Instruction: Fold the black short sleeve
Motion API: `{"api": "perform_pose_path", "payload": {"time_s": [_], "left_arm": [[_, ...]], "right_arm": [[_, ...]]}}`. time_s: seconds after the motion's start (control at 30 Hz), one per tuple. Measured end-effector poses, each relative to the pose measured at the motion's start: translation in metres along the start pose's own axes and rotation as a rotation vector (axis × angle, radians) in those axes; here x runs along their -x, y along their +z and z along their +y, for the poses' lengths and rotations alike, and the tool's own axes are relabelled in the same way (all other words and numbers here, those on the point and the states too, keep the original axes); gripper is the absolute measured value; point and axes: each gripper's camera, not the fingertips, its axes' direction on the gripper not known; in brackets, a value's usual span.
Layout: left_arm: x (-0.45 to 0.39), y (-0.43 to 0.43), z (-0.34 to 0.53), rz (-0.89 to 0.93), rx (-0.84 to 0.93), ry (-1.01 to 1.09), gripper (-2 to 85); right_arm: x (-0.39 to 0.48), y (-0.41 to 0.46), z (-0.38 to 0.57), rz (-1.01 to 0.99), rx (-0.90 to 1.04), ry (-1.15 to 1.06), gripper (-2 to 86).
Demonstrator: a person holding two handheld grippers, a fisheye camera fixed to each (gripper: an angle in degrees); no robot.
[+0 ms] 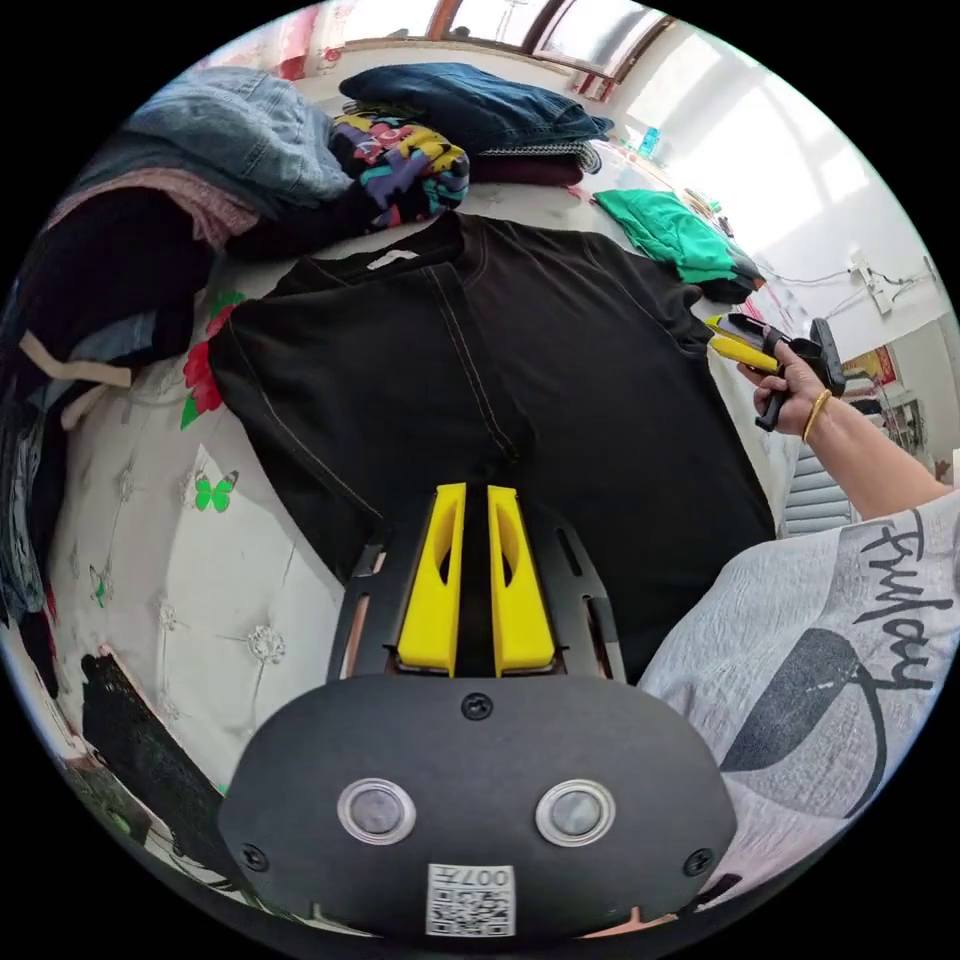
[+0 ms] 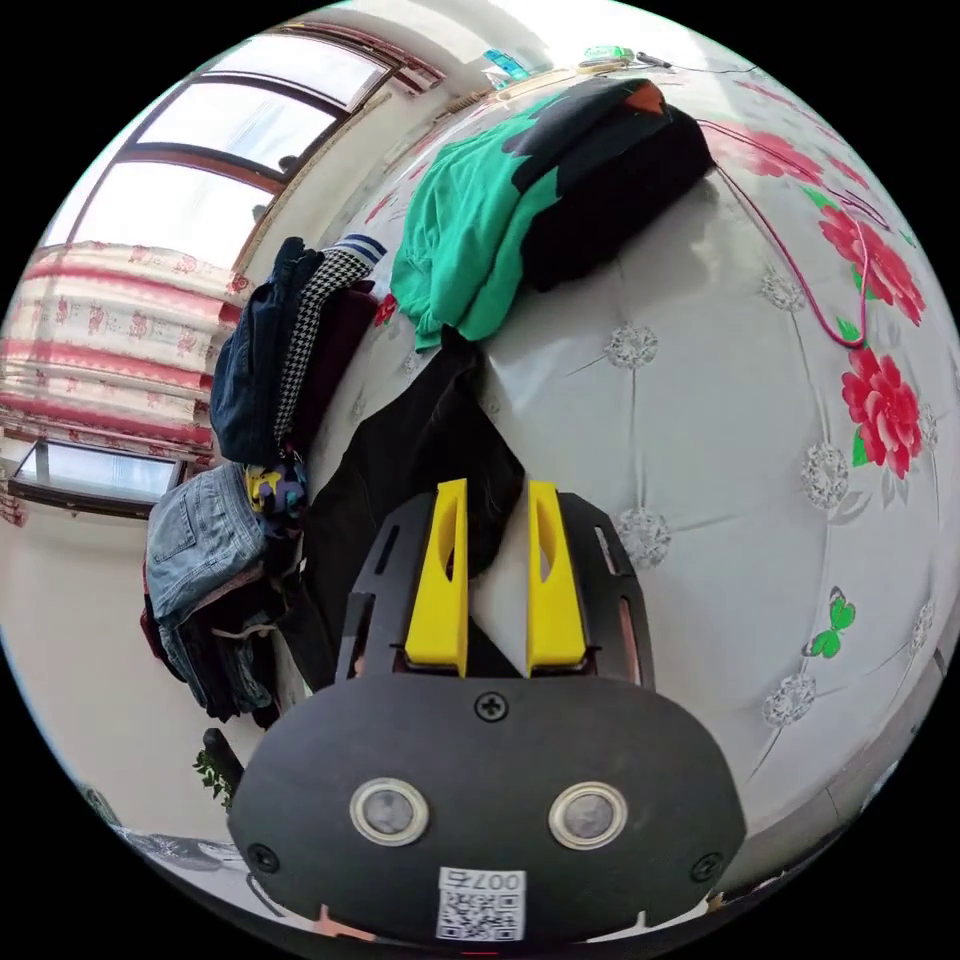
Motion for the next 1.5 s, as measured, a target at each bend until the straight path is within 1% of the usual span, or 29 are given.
{"api": "perform_pose_path", "payload": {"time_s": [0.1, 0.17, 0.2, 0.23, 0.27, 0.33, 0.37, 0.43, 0.53, 0.6, 0.67, 0.77, 0.83, 0.87, 0.93, 1.0, 1.1, 1.17, 1.2, 1.23, 1.27, 1.3, 1.33, 1.4, 1.5], "left_arm": [[0.024, -0.013, 0.026, 0.014, -0.005, -0.105, 3.8], [0.035, -0.021, 0.041, -0.002, -0.003, -0.148, 3.7], [0.039, -0.027, 0.049, -0.019, -0.006, -0.166, 3.6], [0.043, -0.033, 0.056, -0.033, -0.012, -0.181, 3.5], [0.044, -0.036, 0.059, -0.036, -0.017, -0.187, 3.5], [0.049, -0.042, 0.065, -0.029, -0.038, -0.204, 3.4], [0.050, -0.042, 0.066, -0.023, -0.041, -0.208, 3.3], [0.053, -0.040, 0.062, -0.002, -0.048, -0.212, 3.2], [0.053, -0.037, 0.048, 0.000, -0.047, -0.191, 3.1], [0.053, -0.038, 0.041, 0.023, -0.061, -0.182, 3.1], [0.054, -0.037, 0.035, 0.030, -0.060, -0.165, 3.2], [0.058, -0.032, 0.031, 0.018, -0.042, -0.135, 3.3], [0.059, -0.032, 0.023, 0.026, -0.040, -0.095, 3.5], [0.057, -0.032, 0.019, 0.028, -0.044, -0.077, 3.6], [0.045, -0.035, -0.001, 0.060, -0.072, 0.015, 3.7], [0.029, -0.033, -0.020, 0.095, -0.086, 0.096, 3.8], [-0.001, -0.020, -0.051, 0.132, -0.083, 0.222, 3.9], [-0.018, -0.004, -0.067, 0.146, -0.056, 0.279, 4.0], [-0.027, 0.009, -0.076, 0.153, -0.019, 0.303, 4.1], [-0.035, 0.021, -0.083, 0.145, 0.017, 0.318, 4.1], [-0.038, 0.027, -0.085, 0.136, 0.032, 0.323, 4.1], [-0.041, 0.036, -0.087, 0.118, 0.063, 0.325, 4.0], [-0.040, 0.035, -0.086, 0.122, 0.035, 0.315, 3.9], [-0.034, 0.034, -0.086, 0.149, 0.034, 0.291, 3.7], [-0.020, 0.020, -0.077, 0.145, 0.015, 0.240, 3.7]], "right_arm": [[0.017, 0.009, -0.007, -0.003, 0.029, -0.035, 1.0], [0.042, 0.008, -0.011, -0.070, 0.043, -0.147, 0.5], [0.071, 0.004, -0.008, -0.133, 0.069, -0.288, 0.3], [0.110, 0.001, 0.003, -0.140, 0.109, -0.495, 0.3], [0.130, 0.002, 0.013, -0.118, 0.134, -0.610, 0.2], [0.193, 0.012, 0.074, -0.060, 0.258, -1.029, 0.3], [0.202, 0.016, 0.091, -0.057, 0.294, -1.107, 0.4], [0.218, 0.044, 0.157, -0.051, 0.447, -1.326, 0.9], [0.217, 0.082, 0.218, -0.001, 0.580, -1.433, 1.8], [0.215, 0.096, 0.237, 0.008, 0.639, -1.433, 2.1], [0.216, 0.101, 0.244, -0.015, 0.652, -1.414, 2.4], [0.222, 0.102, 0.238, -0.006, 0.582, -1.401, 2.9], [0.229, 0.106, 0.216, 0.044, 0.483, -1.370, 3.2], [0.231, 0.108, 0.209, 0.059, 0.466, -1.357, 3.2], [0.239, 0.120, 0.177, 0.139, 0.386, -1.300, 3.2], [0.242, 0.133, 0.155, 0.185, 0.347, -1.241, 3.0], [0.242, 0.165, 0.135, 0.231, 0.390, -1.170, 2.2], [0.237, 0.188, 0.139, 0.328, 0.440, -1.193, 1.5], [0.235, 0.189, 0.143, 0.324, 0.407, -1.262, 0.9], [0.229, 0.190, 0.137, 0.431, 0.343, -1.217, 0.5], [0.226, 0.192, 0.132, 0.474, 0.330, -1.188, 0.3], [0.219, 0.187, 0.121, 0.413, 0.327, -1.139, 0.2], [0.211, 0.185, 0.109, 0.355, 0.352, -1.062, 0.1], [0.203, 0.181, 0.098, 0.310, 0.363, -0.981, 0.0], [0.203, 0.172, 0.103, 0.315, 0.325, -0.958, 0.3]]}}
